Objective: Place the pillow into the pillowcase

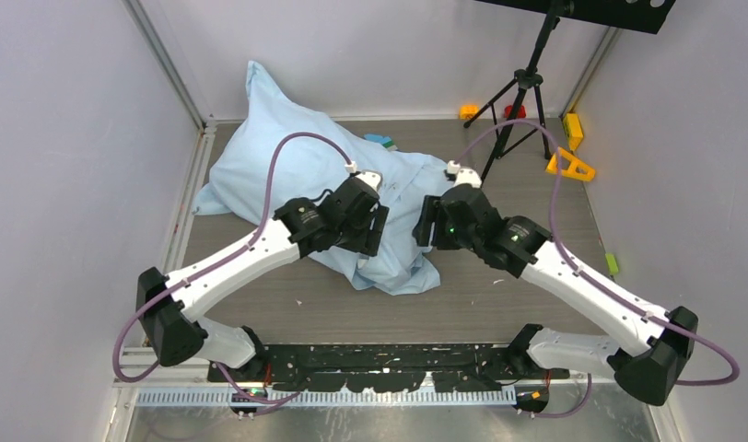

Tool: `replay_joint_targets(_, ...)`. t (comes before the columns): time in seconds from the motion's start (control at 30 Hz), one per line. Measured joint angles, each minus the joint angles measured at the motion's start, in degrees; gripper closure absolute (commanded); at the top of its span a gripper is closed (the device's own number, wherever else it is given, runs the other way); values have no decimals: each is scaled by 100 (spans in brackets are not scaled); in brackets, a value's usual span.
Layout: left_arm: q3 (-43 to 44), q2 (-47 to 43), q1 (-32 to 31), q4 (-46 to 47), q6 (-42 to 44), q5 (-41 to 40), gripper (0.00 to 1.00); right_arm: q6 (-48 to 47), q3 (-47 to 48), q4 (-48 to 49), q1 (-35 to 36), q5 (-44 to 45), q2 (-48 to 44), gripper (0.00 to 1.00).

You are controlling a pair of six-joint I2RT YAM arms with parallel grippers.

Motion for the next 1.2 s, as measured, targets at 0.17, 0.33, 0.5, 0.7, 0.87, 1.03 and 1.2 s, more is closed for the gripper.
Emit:
replay_joint_targets(0.17,44,385,0,-4,90,-450,62,107,-153,162,800,87,260,40)
replay_joint_targets(0.33,55,437,-2,-24,173,-625,76,317,-352,267,1294,214,280,48)
replay_joint_targets(0.5,125,339,-4,-26,175,-629,90,492,-284,549,1862,520,367,51)
replay_joint_targets(0.7,221,214,-4,-31,166,-535,94,680,26,870,2194,776,942,46)
replay_joint_targets(0.87,378,83,-4,-52,144,-455,95,793,170,999,2253,986,1436,44)
replay_joint_targets(1.03,413,11,0,-70,120,-385,97,938,221,955,2258,1250,1655,63)
replay_joint_targets(1.2,413,-98,2,-101,55,-280,100,1034,315,866,2223,1493,1661,100)
